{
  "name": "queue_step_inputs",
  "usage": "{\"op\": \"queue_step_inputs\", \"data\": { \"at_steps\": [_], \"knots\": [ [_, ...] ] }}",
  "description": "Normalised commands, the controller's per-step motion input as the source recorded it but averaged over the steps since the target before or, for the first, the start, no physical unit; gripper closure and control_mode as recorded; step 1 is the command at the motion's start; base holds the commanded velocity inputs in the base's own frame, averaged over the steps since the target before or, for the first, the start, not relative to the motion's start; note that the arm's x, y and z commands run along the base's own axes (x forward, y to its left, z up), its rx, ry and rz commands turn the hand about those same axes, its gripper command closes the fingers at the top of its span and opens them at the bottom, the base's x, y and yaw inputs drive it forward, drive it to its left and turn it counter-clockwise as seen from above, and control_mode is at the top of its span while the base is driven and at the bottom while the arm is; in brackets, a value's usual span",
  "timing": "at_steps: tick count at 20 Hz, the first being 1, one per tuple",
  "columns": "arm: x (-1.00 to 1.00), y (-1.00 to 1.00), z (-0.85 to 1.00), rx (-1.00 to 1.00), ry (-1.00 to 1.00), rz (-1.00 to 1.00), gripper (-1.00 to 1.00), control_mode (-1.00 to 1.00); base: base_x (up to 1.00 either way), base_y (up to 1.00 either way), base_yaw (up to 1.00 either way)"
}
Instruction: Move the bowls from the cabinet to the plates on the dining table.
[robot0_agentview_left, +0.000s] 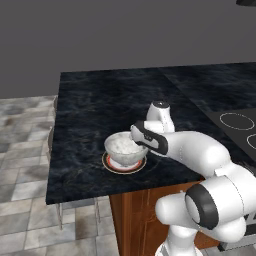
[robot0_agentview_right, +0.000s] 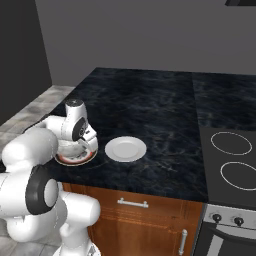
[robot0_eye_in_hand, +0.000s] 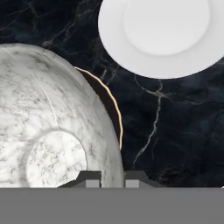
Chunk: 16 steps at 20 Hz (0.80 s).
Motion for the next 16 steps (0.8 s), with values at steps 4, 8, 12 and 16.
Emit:
{"op": "queue_step_inputs", "data": {
  "at_steps": [4, 8, 12, 16],
  "knots": [
    [0.11, 0.0, -0.15, 0.0, 0.0, 0.0, 1.0, -1.0, 0.0, 0.0, 0.0],
    [0.09, 0.0, -0.06, 0.0, 0.0, 0.0, 1.0, -1.0, 0.0, 0.0, 0.0],
    [0.05, 0.0, -0.04, 0.0, 0.0, 0.0, 1.0, -1.0, 0.0, 0.0, 0.0],
    [0.06, 0.0, -0.13, 0.0, 0.0, 0.0, 1.0, -1.0, 0.0, 0.0, 0.0]
  ]
}}
